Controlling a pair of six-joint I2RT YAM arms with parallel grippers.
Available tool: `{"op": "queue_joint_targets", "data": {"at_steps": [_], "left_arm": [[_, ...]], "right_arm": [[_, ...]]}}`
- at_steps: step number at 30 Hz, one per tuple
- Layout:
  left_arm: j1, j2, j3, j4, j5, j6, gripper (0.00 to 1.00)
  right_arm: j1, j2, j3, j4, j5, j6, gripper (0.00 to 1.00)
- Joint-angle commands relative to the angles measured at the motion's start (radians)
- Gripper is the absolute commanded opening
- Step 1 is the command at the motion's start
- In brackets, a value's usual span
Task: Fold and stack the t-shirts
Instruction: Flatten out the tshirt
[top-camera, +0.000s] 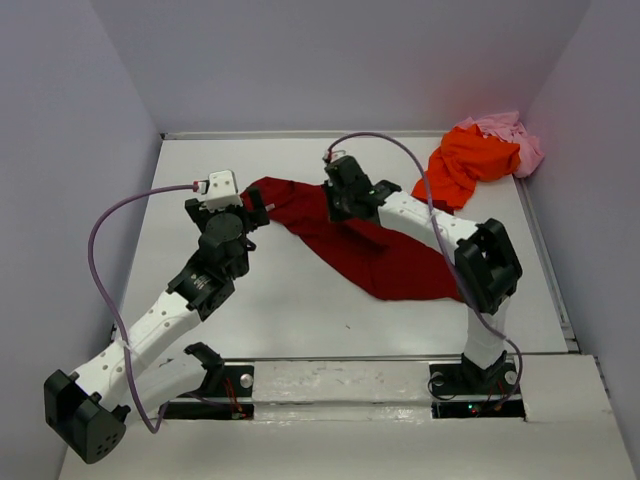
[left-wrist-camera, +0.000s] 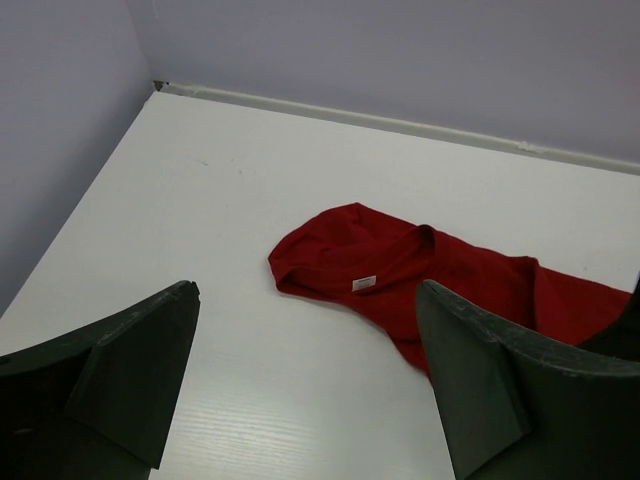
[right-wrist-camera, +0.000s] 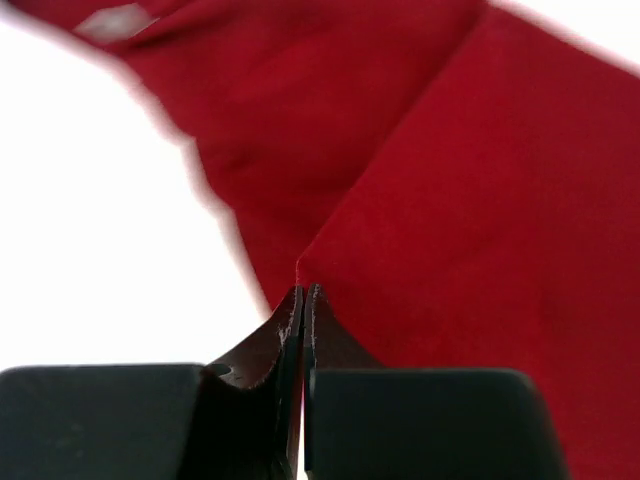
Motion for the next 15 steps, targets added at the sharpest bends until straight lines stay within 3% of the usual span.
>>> {"op": "queue_joint_targets", "data": {"at_steps": [1,5,15], "left_arm": [[0.004,-0.046,0.024,0.061,-0.062,0.002,0.99],[0.004,-0.06,0.019,0.069,-0.082,0.009,0.99],[0.007,-0.126,-0.004,0.106,-0.134,0.025,0.99]], "right_arm": [[0.151,0.037,0.032,0.032,0.015,0.023,0.0],[0.273,0.132,0.124,0.013,0.03,0.035,0.0],[0.412,0.295,0.357,-0.047,-0.014,0.064,0.0]]}}
